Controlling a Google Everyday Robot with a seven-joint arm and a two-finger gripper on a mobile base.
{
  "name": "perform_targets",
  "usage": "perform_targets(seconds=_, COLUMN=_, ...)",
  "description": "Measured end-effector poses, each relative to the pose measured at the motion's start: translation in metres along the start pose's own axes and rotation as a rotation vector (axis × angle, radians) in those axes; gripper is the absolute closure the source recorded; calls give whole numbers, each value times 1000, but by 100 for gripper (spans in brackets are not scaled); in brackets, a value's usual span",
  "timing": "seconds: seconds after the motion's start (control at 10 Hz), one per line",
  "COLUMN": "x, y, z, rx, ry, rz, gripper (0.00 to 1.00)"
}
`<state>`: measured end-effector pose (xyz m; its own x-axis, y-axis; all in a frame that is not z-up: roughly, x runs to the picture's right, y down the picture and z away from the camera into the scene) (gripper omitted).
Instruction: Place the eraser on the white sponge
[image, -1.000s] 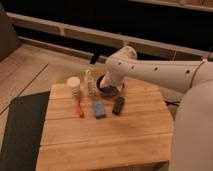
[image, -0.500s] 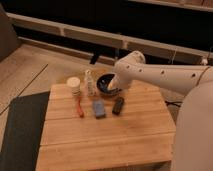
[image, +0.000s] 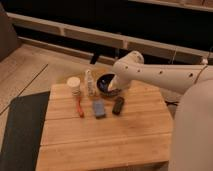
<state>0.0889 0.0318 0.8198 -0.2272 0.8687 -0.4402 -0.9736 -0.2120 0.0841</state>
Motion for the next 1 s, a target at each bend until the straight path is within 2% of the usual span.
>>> perform_targets(seconds=0.3, x=14, y=-4, z=18, rx=44, ry=50, rz=21, gripper=35)
perform_targets(seconds=0.8, x=42, y=-7, z=52, rx=71, ry=151, rz=48, gripper=35)
perform_targets(seconds=1.0, x=49, y=-6, z=65, rx=59, ry=195, rz=60, gripper=35)
